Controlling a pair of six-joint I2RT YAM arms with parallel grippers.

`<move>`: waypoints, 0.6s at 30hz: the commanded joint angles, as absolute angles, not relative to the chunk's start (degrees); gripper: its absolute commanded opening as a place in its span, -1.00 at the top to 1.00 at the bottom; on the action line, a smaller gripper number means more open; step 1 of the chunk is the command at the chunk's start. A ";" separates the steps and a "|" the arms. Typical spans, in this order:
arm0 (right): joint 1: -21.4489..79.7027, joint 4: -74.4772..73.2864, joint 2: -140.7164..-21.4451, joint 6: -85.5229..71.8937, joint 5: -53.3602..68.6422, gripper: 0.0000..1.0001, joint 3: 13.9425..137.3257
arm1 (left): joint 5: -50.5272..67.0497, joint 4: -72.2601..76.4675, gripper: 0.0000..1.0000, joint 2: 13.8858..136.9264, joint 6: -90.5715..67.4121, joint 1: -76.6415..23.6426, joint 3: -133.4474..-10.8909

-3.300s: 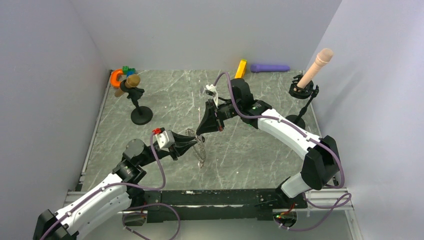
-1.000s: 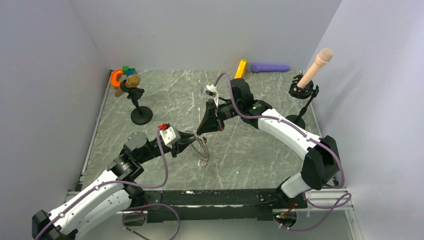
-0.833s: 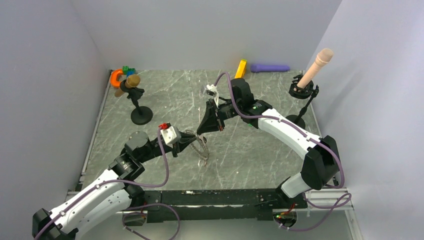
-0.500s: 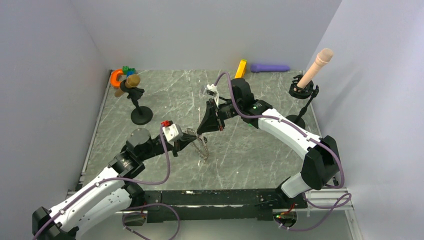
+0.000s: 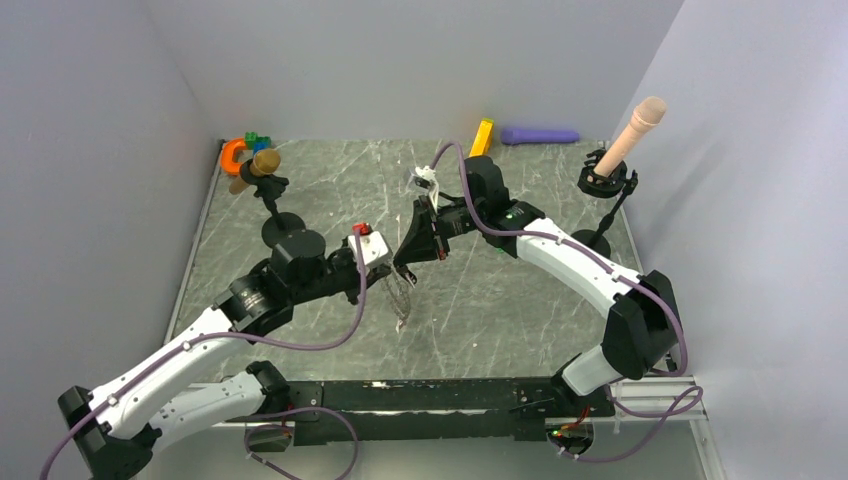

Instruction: Put the keys on the keyring

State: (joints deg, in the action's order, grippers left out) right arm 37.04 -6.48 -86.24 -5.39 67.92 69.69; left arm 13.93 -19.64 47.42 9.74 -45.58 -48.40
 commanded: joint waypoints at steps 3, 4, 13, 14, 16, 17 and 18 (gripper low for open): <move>37.53 -0.81 -85.08 -9.73 70.57 1.00 68.45 | 6.51 -23.50 1.00 51.03 11.47 -48.33 -54.98; 37.49 -0.39 -85.14 -10.25 70.71 1.00 68.34 | 5.70 -24.06 1.00 51.37 11.60 -48.62 -55.49; 37.44 5.12 -85.04 -15.56 70.98 1.00 66.72 | -3.45 -29.99 1.00 55.01 13.43 -53.16 -60.73; 37.52 6.10 -85.11 -16.47 70.93 1.00 66.45 | -4.22 -30.51 1.00 55.55 13.59 -53.71 -61.32; 37.52 8.05 -85.16 -18.30 71.01 1.00 65.77 | -6.05 -31.89 1.00 56.81 13.90 -54.85 -62.71; 37.51 8.84 -85.30 -19.24 71.07 1.00 65.48 | -7.01 -32.49 1.00 57.47 14.04 -55.43 -63.28; 37.53 9.74 -85.27 -20.04 71.07 1.00 65.22 | -7.80 -33.11 1.00 58.07 14.13 -55.85 -63.81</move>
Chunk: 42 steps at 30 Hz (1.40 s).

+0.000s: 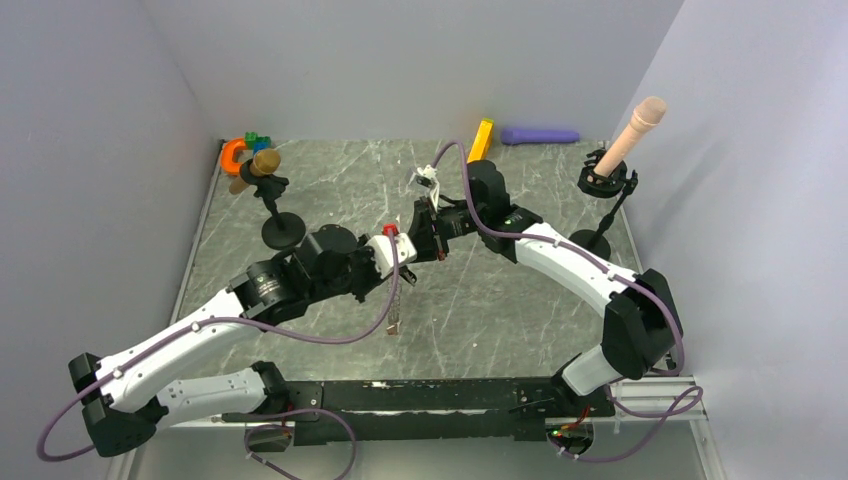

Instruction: Put the keys on the keyring

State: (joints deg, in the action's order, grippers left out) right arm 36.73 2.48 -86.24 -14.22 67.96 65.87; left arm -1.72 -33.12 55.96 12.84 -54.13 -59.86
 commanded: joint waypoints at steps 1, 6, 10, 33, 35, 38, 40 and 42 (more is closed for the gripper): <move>37.52 10.60 -85.26 -21.03 71.11 1.00 64.95 | -8.42 -33.78 1.00 58.54 14.19 -56.27 -64.43; 37.52 16.67 -85.44 -26.87 71.31 1.00 62.99 | -10.73 -35.63 1.00 60.91 14.18 -58.02 -66.93; 37.47 20.24 -85.73 -30.22 70.94 1.00 61.78 | -13.10 -37.45 1.00 63.26 13.68 -59.36 -69.32; 34.45 24.55 -85.73 -33.33 71.36 1.00 59.86 | -12.54 -14.21 0.23 38.04 5.53 -57.46 -45.89; 34.40 25.98 -85.89 -34.43 71.83 1.00 59.64 | -10.68 -8.66 0.19 33.70 5.34 -56.08 -40.45; 34.40 28.40 -86.08 -36.08 72.38 1.00 59.12 | -7.06 3.54 0.17 27.68 6.55 -55.30 -30.61; 34.45 29.00 -86.13 -36.37 72.57 1.00 58.98 | -5.35 12.50 0.16 24.80 8.05 -55.09 -22.93; 34.41 29.42 -86.22 -36.61 72.76 1.00 58.93 | -4.62 19.94 0.15 23.27 9.09 -54.76 -18.25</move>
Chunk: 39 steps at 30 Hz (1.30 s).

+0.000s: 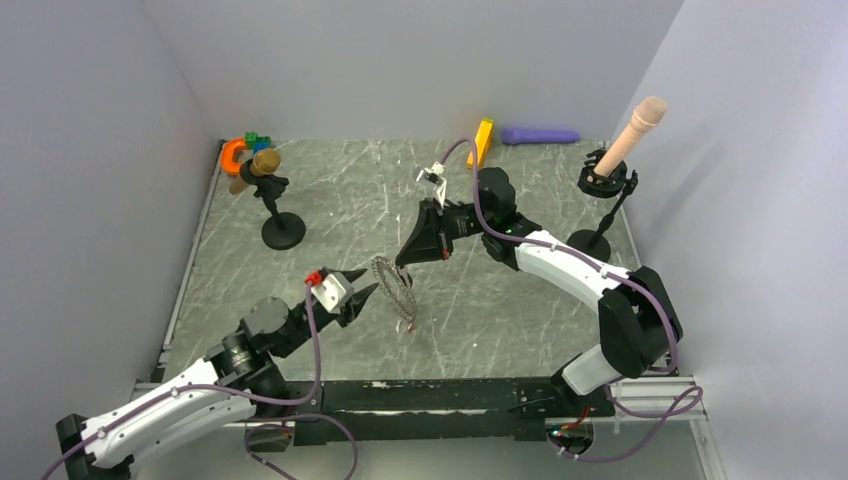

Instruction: Put the keys on the keyring

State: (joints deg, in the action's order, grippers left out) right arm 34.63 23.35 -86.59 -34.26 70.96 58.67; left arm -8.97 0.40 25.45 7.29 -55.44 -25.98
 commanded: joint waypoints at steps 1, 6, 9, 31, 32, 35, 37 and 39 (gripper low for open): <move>34.45 29.70 -86.18 -36.77 72.89 1.00 58.81 | -4.34 22.43 0.14 23.07 9.18 -54.43 -16.80; 34.54 30.59 -86.63 -37.30 73.22 1.00 58.78 | 0.37 31.02 0.23 26.04 9.67 -52.47 -14.21; 34.53 30.68 -86.78 -37.39 73.32 1.00 58.73 | 3.01 34.11 0.29 27.62 8.73 -51.34 -13.86; 34.54 31.94 -87.21 -38.42 73.73 1.00 58.61 | 10.78 38.76 0.44 30.67 3.78 -47.54 -12.27; 34.54 32.11 -87.17 -38.56 73.79 1.00 58.62 | 11.12 38.91 0.44 30.98 3.56 -47.37 -12.31; 34.52 32.17 -87.10 -38.66 73.81 1.00 58.54 | 11.46 39.84 0.45 32.19 3.05 -47.07 -12.12; 34.54 32.25 -87.02 -38.67 73.81 1.00 58.54 | 11.46 40.85 0.44 32.73 2.79 -46.77 -11.76; 34.53 32.26 -87.01 -38.67 73.82 1.00 58.54 | 11.66 41.67 0.45 33.39 2.51 -46.56 -11.63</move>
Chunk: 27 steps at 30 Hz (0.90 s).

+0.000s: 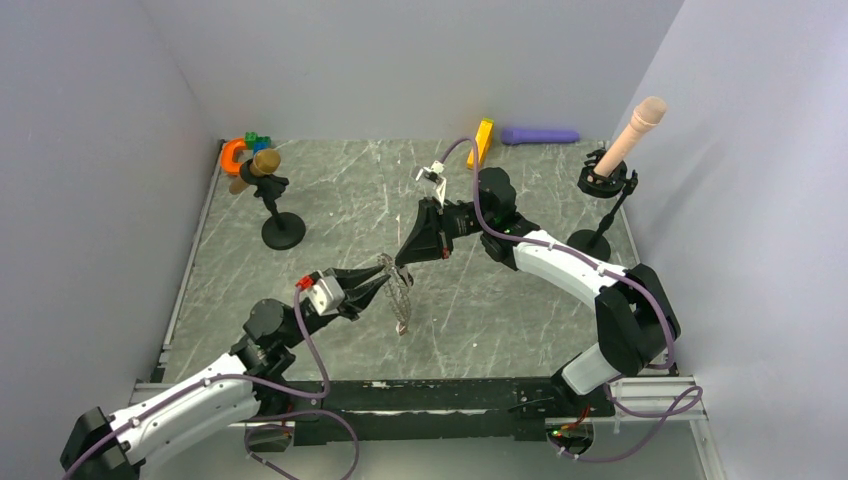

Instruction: Put the keys on the keyring

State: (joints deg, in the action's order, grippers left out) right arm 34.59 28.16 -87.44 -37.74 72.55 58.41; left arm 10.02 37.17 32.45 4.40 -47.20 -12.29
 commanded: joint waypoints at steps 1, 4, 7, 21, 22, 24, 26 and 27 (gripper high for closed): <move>34.54 32.26 -87.08 -38.67 73.76 1.00 58.54 | 11.80 42.02 0.45 33.77 2.28 -46.50 -11.63; 34.54 32.36 -87.07 -38.75 73.88 1.00 58.54 | 12.31 43.30 0.48 35.02 1.74 -46.16 -11.69; 34.54 32.28 -87.02 -38.69 73.82 1.00 58.49 | 13.08 44.59 0.50 35.78 1.13 -45.97 -11.58; 34.55 32.00 -87.20 -38.56 73.82 1.00 58.58 | 16.53 46.80 0.68 37.22 -1.97 -44.76 -11.55; 34.48 31.92 -87.16 -38.46 73.83 1.00 58.58 | 16.71 46.53 0.66 37.15 -2.07 -44.75 -11.59; 34.51 31.95 -87.12 -38.56 73.82 1.00 58.60 | 16.62 46.13 0.61 36.96 -2.41 -44.65 -11.37; 34.54 31.99 -87.02 -38.57 73.77 1.00 58.62 | 16.69 45.72 0.60 36.74 -2.51 -44.55 -11.18; 34.52 31.99 -87.08 -38.54 73.75 1.00 58.62 | 16.69 45.52 0.59 36.58 -2.47 -44.54 -11.02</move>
